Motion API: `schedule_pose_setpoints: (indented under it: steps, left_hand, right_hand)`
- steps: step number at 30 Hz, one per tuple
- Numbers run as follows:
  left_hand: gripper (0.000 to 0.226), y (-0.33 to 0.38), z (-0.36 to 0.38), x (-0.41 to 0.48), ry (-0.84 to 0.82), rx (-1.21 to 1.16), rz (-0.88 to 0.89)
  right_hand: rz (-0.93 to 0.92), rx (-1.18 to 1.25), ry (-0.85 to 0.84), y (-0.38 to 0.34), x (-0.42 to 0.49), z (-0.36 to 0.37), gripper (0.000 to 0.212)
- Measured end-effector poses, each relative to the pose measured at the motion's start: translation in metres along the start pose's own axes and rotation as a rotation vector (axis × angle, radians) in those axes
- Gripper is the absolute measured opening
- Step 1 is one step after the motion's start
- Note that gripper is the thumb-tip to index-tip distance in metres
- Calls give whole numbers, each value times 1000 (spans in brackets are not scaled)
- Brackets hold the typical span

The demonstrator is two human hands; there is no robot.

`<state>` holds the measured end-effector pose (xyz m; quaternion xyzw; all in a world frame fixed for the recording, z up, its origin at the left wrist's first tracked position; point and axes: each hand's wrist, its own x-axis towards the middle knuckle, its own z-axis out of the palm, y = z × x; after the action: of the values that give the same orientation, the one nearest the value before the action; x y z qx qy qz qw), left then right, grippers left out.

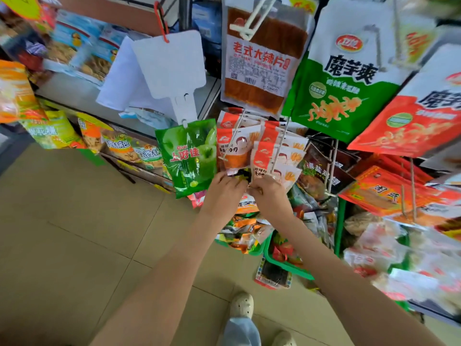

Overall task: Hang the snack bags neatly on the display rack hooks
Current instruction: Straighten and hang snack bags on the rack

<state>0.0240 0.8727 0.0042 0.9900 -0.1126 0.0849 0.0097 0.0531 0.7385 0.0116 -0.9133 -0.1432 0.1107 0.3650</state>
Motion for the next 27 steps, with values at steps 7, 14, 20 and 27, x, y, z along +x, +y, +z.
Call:
schedule_pose_setpoints:
  steps: [7, 14, 20, 27]
  left_hand:
    - [30, 64, -14, -28, -247, -66, 1]
    - [24, 147, 68, -70, -490, -66, 65]
    - [35, 203, 184, -111, -596, -139, 101]
    - [31, 243, 363, -176, -617, -158, 186]
  right_hand:
    - [58, -31, -55, 37, -69, -21, 17]
    - [258, -40, -98, 136, -139, 11, 16]
    - [482, 5, -143, 249, -186, 84, 14]
    - [617, 29, -204, 373, -216, 190, 17]
